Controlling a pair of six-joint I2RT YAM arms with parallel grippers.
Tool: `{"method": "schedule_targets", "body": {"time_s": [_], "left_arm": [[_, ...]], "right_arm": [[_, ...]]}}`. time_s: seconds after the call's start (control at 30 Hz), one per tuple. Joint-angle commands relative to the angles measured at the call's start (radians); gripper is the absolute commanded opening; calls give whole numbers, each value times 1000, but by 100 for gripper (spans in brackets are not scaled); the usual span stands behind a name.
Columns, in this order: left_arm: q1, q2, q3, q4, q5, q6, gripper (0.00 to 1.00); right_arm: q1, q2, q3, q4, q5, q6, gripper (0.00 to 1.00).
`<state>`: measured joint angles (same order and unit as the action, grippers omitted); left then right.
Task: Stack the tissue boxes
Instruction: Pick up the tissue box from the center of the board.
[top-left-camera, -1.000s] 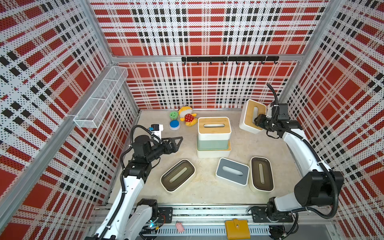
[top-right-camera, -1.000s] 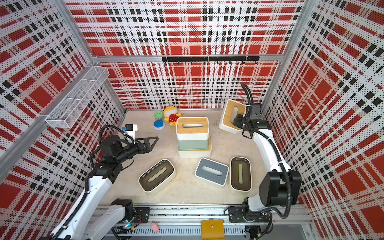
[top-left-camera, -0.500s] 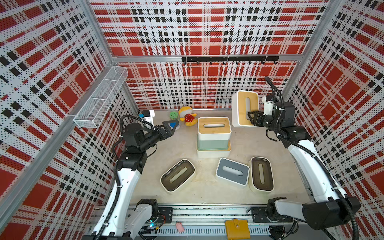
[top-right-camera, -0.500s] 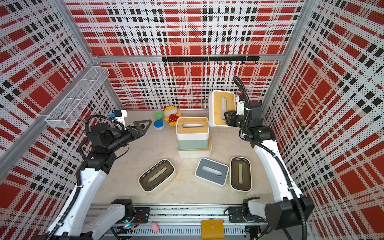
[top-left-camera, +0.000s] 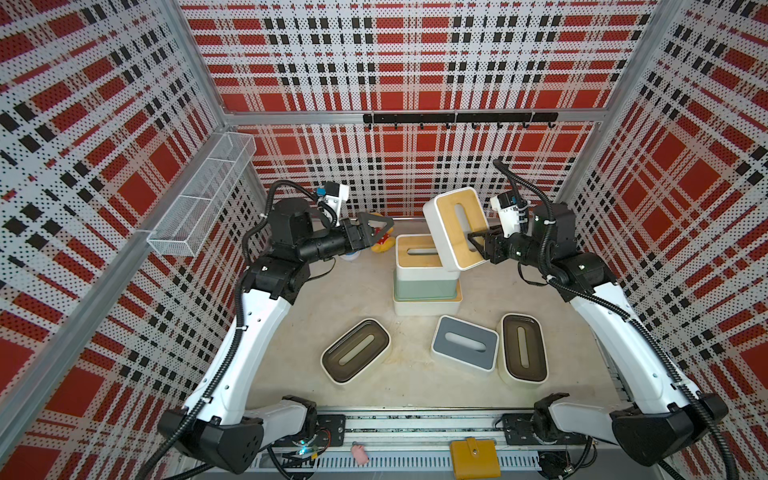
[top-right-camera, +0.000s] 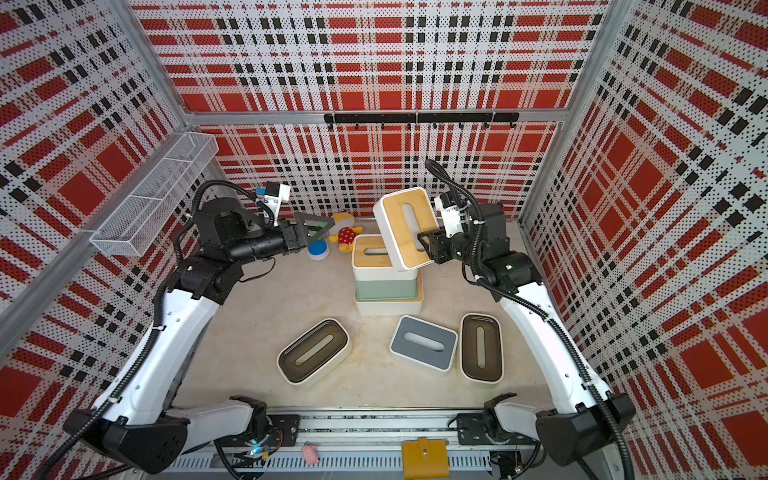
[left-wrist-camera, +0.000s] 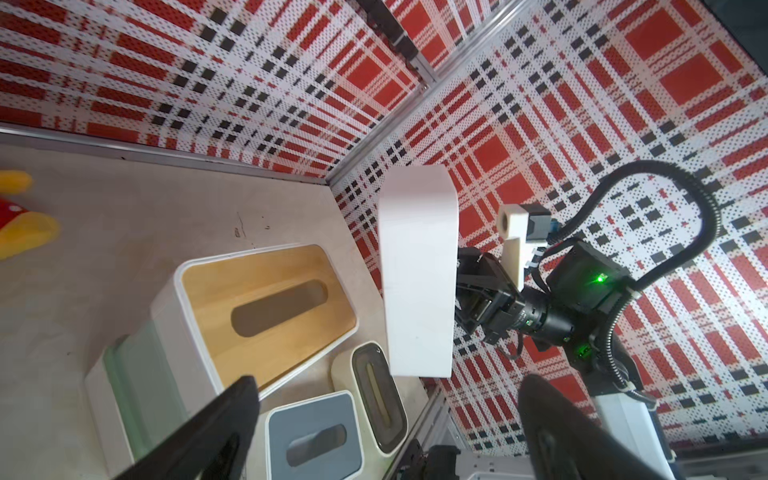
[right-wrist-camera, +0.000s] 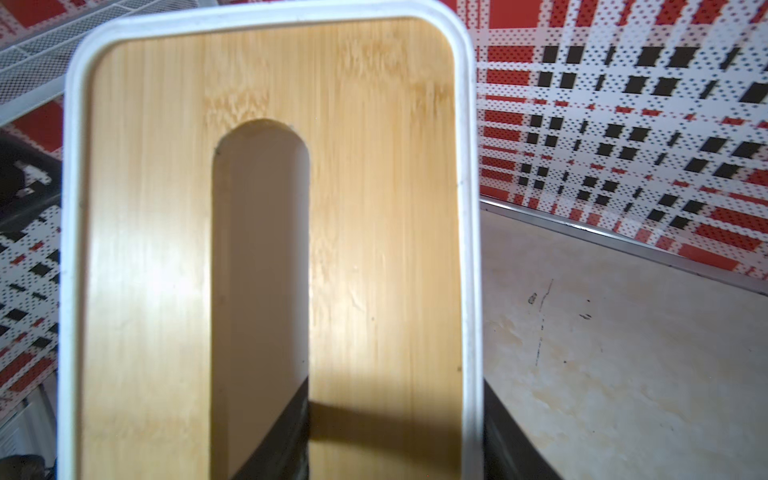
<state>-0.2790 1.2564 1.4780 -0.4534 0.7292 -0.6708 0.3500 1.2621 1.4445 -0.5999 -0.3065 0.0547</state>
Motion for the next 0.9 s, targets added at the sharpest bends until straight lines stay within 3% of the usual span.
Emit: {"method": "schedule_targets", "body": {"time_s": [0.0,0.13,0.37,0.87], "left_arm": [[-16,36,32,-102,-14,43,100],[-78,63,70,-93,-3,35,99],[-98,119,113,-37,34,-33,99],[-136,219,205,-74,76,-53,100]], "right_arm": [[18,-8,50,51,-57,-58,38],[39,-1,58,27,-74,-75,38],[76,13,70,-8,-88,-97,38],[96,-1,64,-18,-95,-109,38]]}}
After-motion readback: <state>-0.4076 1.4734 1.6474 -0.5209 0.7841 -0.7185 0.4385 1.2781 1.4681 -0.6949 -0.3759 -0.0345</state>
